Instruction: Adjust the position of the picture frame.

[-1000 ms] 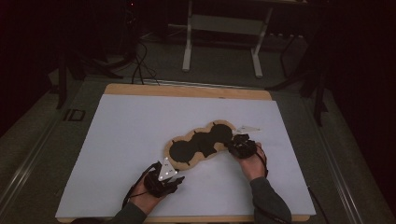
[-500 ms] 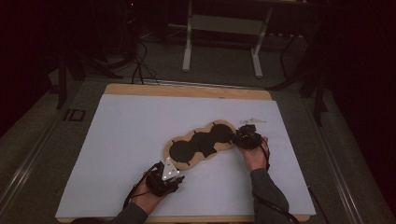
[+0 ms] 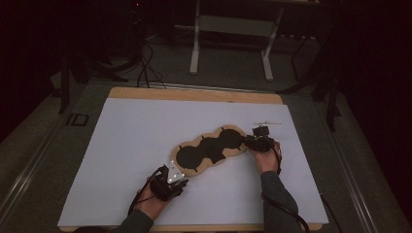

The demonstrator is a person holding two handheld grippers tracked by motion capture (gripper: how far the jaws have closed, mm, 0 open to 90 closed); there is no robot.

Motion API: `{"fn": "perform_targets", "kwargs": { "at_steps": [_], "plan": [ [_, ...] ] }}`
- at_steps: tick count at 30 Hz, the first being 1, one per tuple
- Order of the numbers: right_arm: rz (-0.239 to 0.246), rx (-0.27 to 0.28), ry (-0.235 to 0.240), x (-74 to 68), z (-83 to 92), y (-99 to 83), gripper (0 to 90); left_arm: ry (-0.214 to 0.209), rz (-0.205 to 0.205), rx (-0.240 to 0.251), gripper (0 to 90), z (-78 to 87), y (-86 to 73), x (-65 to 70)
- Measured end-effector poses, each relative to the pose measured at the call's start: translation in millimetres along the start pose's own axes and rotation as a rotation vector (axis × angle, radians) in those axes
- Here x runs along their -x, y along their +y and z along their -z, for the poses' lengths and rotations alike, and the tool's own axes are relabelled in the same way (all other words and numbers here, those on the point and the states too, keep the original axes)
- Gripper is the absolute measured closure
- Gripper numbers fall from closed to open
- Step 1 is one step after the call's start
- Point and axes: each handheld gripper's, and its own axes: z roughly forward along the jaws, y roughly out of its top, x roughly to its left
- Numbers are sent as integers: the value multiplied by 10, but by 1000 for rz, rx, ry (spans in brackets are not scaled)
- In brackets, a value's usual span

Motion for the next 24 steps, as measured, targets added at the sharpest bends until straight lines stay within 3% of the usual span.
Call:
{"fn": "perform_targets", "kwargs": {
  "at_steps": [5, 14, 19, 24],
  "plan": [
    [-55, -10, 33, 54, -2, -28, 746, 18, 28, -2, 705, 4, -7, -46],
    [-66, -15, 36, 46, 19, -57, 750, 46, 75, -9, 712, 23, -26, -156],
    [-67, -11, 28, 21, 50, -95, 749, 70, 122, -12, 700, 28, -44, -281],
    [-75, -2, 33, 9, 84, -145, 747, 77, 137, -15, 696, 27, -50, -317]
  ]
}}
